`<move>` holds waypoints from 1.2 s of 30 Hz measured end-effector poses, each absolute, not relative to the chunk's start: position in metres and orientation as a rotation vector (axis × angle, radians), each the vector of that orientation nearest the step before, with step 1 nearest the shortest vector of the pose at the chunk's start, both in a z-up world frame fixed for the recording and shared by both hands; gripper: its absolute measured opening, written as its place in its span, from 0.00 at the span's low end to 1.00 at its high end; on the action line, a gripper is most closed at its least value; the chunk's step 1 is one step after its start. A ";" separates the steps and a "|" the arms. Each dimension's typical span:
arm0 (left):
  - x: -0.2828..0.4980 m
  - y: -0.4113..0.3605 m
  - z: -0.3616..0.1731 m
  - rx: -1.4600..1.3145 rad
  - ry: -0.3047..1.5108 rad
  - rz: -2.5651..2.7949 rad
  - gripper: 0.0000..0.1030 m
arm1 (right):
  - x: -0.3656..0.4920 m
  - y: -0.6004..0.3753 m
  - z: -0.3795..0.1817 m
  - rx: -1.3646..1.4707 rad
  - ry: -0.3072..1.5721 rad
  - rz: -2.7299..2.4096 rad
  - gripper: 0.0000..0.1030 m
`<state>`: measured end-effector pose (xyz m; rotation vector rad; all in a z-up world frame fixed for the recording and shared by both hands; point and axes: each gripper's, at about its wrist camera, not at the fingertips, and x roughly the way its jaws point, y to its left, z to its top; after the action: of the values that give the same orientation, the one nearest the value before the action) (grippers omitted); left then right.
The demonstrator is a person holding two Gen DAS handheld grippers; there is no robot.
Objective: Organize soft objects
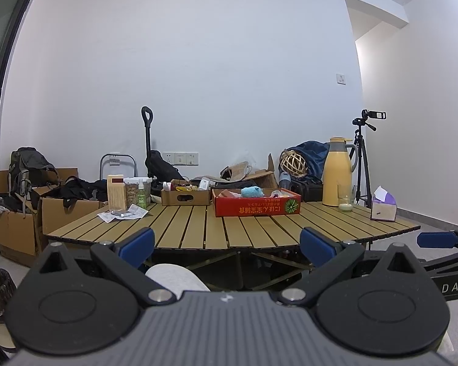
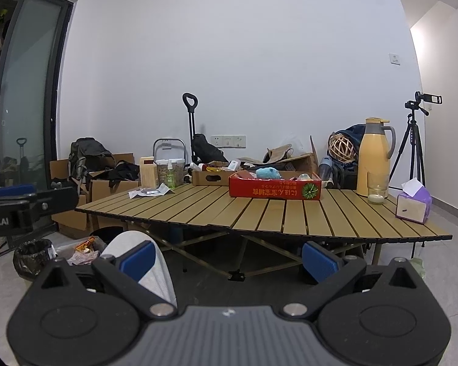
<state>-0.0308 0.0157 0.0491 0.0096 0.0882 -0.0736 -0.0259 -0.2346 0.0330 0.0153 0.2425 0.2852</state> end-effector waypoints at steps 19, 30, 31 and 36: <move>-0.033 0.014 0.051 0.003 0.086 -0.067 1.00 | -0.027 -0.235 0.032 0.018 0.234 0.292 1.00; -0.034 0.011 0.052 -0.002 0.077 -0.058 1.00 | -0.028 -0.234 0.032 0.013 0.210 0.281 1.00; -0.035 0.011 0.053 -0.002 0.074 -0.054 1.00 | -0.030 -0.233 0.033 0.007 0.200 0.278 1.00; -0.037 0.008 0.054 -0.001 0.056 -0.046 1.00 | -0.031 -0.231 0.034 -0.001 0.180 0.274 1.00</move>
<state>-0.0370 0.0084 0.0543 -0.0006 0.0557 -0.0462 -0.0305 -0.2305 0.0338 -0.0011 0.1797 0.2742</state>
